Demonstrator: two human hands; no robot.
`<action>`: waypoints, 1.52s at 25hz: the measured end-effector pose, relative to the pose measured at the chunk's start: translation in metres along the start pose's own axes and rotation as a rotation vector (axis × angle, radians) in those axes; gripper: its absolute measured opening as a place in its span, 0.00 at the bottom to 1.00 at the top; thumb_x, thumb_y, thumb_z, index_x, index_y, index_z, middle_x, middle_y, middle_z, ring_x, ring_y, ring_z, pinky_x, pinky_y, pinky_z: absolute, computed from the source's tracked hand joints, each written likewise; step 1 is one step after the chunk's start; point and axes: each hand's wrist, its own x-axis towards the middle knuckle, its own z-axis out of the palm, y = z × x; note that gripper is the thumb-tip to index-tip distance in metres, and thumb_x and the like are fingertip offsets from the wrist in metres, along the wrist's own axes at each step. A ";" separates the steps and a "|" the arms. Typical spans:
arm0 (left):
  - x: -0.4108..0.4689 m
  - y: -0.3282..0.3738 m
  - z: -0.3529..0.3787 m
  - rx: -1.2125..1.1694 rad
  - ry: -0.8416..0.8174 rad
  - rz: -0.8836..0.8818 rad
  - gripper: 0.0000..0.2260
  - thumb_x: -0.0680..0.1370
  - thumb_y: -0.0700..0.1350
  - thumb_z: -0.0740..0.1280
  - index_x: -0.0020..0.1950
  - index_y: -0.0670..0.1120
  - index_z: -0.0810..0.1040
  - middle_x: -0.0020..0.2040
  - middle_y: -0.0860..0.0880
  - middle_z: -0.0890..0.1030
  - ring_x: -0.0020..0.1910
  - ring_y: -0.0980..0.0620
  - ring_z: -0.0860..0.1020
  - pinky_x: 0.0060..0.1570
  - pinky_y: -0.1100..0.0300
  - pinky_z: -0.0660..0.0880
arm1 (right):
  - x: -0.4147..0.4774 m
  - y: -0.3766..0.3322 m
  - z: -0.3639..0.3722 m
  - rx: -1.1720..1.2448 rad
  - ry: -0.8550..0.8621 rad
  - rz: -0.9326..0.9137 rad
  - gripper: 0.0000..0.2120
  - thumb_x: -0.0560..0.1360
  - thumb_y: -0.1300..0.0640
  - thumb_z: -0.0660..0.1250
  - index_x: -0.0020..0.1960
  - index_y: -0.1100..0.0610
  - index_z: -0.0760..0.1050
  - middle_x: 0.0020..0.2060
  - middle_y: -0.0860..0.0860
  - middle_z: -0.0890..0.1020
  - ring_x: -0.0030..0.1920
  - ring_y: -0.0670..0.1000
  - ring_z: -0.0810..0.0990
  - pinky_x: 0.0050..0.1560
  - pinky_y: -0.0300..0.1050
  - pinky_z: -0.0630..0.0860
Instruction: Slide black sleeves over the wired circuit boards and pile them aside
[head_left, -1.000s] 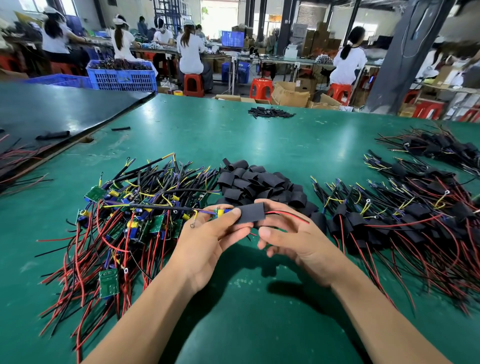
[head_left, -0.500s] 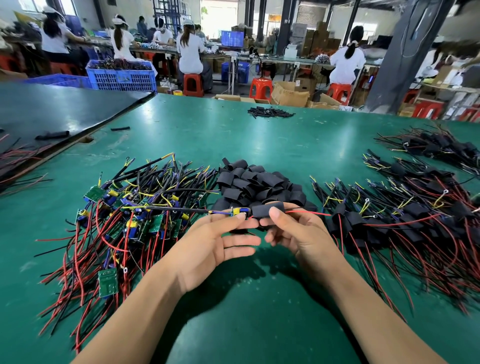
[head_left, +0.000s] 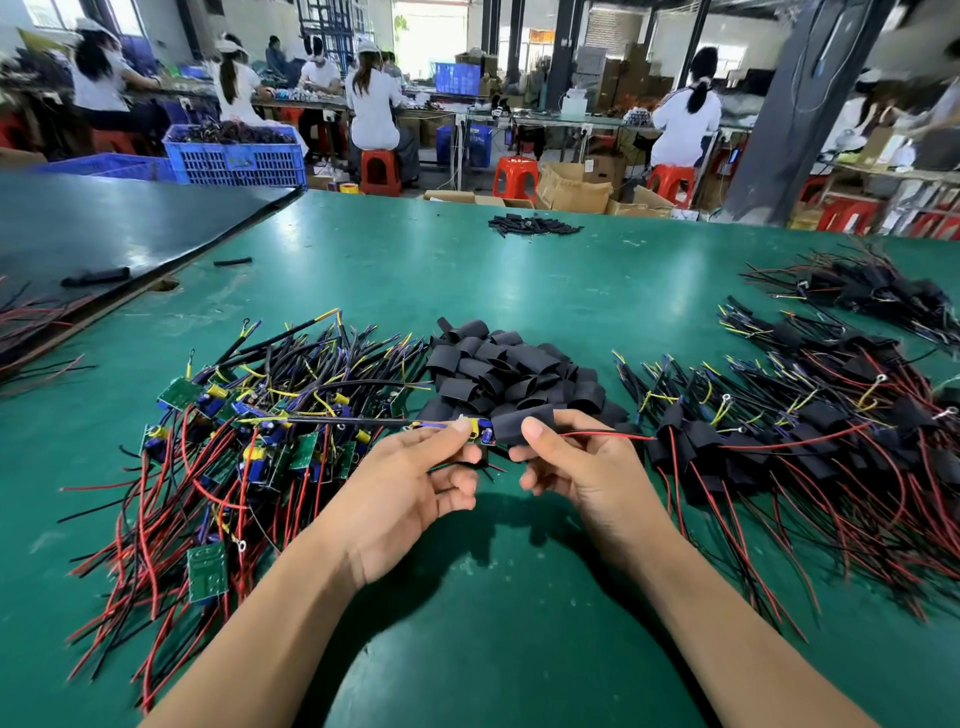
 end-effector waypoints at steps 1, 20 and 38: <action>0.000 0.000 0.000 -0.007 0.013 0.015 0.05 0.72 0.46 0.71 0.41 0.45 0.83 0.39 0.46 0.81 0.28 0.52 0.75 0.31 0.61 0.76 | 0.000 0.000 0.001 0.002 0.003 -0.007 0.06 0.65 0.49 0.75 0.42 0.48 0.85 0.38 0.58 0.86 0.29 0.52 0.79 0.31 0.40 0.76; 0.000 -0.002 0.002 0.020 0.077 0.185 0.10 0.72 0.45 0.71 0.50 0.41 0.79 0.40 0.43 0.83 0.28 0.53 0.76 0.30 0.63 0.75 | -0.001 0.001 0.003 0.030 -0.046 0.039 0.12 0.66 0.47 0.78 0.44 0.52 0.84 0.42 0.60 0.86 0.31 0.52 0.81 0.33 0.41 0.77; -0.003 0.003 0.002 -0.111 0.018 -0.021 0.05 0.74 0.47 0.71 0.42 0.46 0.79 0.38 0.48 0.82 0.29 0.54 0.77 0.32 0.62 0.78 | -0.003 0.002 0.012 0.211 -0.040 0.109 0.08 0.69 0.51 0.73 0.44 0.55 0.83 0.44 0.59 0.86 0.29 0.48 0.79 0.32 0.38 0.75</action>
